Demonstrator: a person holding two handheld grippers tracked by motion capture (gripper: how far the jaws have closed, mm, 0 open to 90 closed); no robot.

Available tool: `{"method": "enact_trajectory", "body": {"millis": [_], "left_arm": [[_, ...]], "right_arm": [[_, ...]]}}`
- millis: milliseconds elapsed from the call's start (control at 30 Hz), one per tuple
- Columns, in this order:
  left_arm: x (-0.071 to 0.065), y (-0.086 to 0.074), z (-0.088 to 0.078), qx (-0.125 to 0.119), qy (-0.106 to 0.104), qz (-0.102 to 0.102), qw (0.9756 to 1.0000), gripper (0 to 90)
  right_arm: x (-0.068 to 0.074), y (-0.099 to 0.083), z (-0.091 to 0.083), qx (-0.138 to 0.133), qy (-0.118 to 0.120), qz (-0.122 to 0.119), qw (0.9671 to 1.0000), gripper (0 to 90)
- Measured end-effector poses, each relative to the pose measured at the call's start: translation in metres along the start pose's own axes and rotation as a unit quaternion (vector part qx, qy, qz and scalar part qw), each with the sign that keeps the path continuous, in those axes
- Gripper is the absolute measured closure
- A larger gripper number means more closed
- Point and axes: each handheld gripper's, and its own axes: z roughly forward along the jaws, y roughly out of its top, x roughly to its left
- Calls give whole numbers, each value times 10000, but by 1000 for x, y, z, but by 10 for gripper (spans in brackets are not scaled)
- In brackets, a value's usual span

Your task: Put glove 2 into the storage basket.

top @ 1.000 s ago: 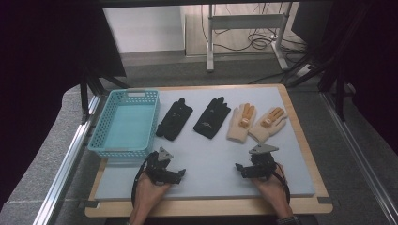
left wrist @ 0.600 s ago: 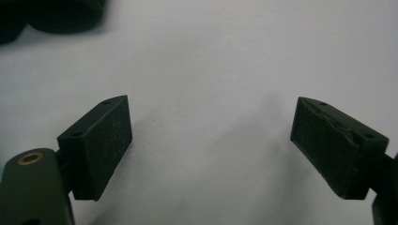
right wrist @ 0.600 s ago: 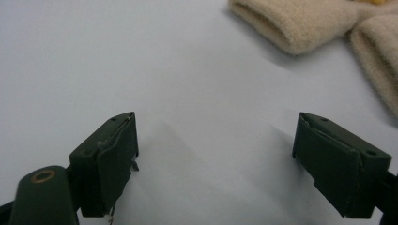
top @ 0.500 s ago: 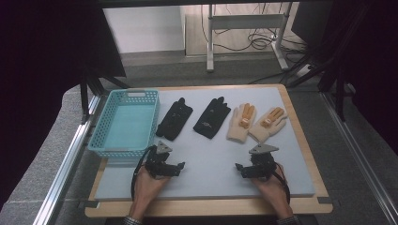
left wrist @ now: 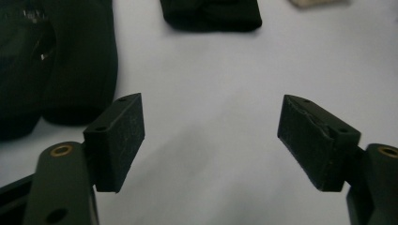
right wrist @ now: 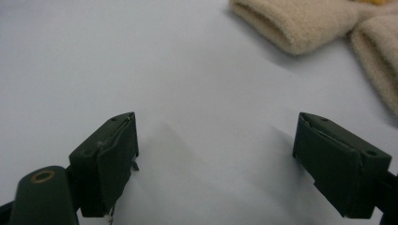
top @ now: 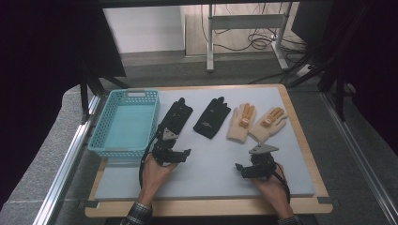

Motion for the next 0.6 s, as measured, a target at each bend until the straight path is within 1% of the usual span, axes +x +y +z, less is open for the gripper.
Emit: {"method": "enact_trajectory", "body": {"millis": [33,67,133,167,200,233,267,300,333,367,400,433,467,600], "left_arm": [[0,3,1,-6,18,3,10000,271],[0,8,4,-8,40,9,10000,271],[1,22,10,10,173,57,9998,304],[2,25,12,-1,196,63,9998,311],[2,25,12,-1,196,63,9998,325],[4,31,15,4,249,64,9997,325],[8,40,20,21,329,19,9995,361],[11,44,23,40,371,-23,9993,375],[15,48,26,50,417,-54,9991,390],[15,48,26,50,417,-54,9991,406],[18,52,29,79,469,-89,9988,406],[27,58,36,106,539,-202,9983,440],[27,58,36,106,539,-202,9983,451],[43,65,51,198,761,-421,9960,459]], "right_arm": [[0,0,0,2,5,2,10000,141],[0,0,0,2,5,2,10000,141],[0,0,0,3,8,-6,10000,141],[0,0,0,4,9,-7,10000,141],[0,0,0,4,9,-7,10000,141],[0,0,0,5,10,-6,10000,141],[0,0,0,5,11,-7,10000,140],[0,0,0,7,12,-5,10000,140],[0,0,0,7,13,-4,10000,140],[0,0,0,7,13,-4,10000,140],[0,0,0,8,14,-4,10000,140],[0,0,0,8,16,-2,10000,140],[0,0,0,8,16,-2,10000,140],[0,0,0,9,18,-2,10000,139]]}}
